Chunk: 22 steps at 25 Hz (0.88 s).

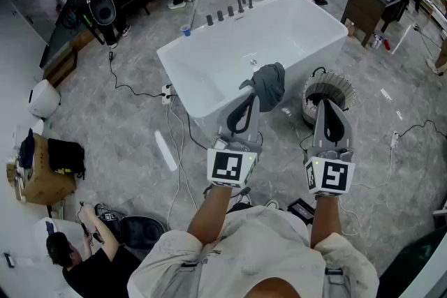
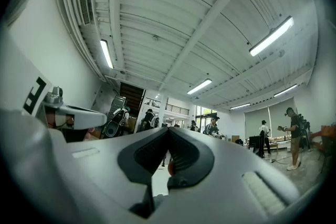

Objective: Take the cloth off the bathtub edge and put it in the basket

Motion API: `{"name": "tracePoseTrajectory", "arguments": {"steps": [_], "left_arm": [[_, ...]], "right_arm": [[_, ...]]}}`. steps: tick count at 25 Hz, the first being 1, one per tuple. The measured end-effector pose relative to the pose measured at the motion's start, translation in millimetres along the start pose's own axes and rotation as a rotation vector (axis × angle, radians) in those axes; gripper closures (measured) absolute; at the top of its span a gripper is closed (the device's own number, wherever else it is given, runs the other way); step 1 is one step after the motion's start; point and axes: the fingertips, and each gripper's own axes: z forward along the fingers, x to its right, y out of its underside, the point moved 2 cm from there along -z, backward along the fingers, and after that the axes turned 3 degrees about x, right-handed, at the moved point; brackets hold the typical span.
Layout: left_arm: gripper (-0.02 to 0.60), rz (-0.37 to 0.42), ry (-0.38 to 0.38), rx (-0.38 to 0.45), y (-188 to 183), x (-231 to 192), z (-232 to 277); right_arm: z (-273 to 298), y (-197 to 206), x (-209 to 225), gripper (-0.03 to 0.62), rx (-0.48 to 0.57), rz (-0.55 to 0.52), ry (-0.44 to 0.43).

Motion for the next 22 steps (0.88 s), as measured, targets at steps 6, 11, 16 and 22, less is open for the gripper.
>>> {"name": "tracePoseTrajectory", "arguments": {"steps": [6, 11, 16, 22], "left_arm": [[0.584, -0.031, -0.001, 0.0, 3.2, -8.2, 6.4], [0.584, -0.042, 0.002, -0.005, 9.7, -22.9, 8.2], [0.584, -0.099, -0.013, -0.027, 21.2, -36.3, 9.6], [0.584, -0.079, 0.016, -0.025, 32.4, -61.5, 9.8]], "right_arm": [[13.0, 2.0, -7.2, 0.592, -0.004, 0.002, -0.012], [23.5, 8.9, -18.5, 0.592, -0.02, 0.0, -0.011], [34.5, 20.4, -27.0, 0.592, -0.035, 0.027, -0.001], [49.7, 29.2, -47.4, 0.592, -0.057, 0.026, 0.005]]}}
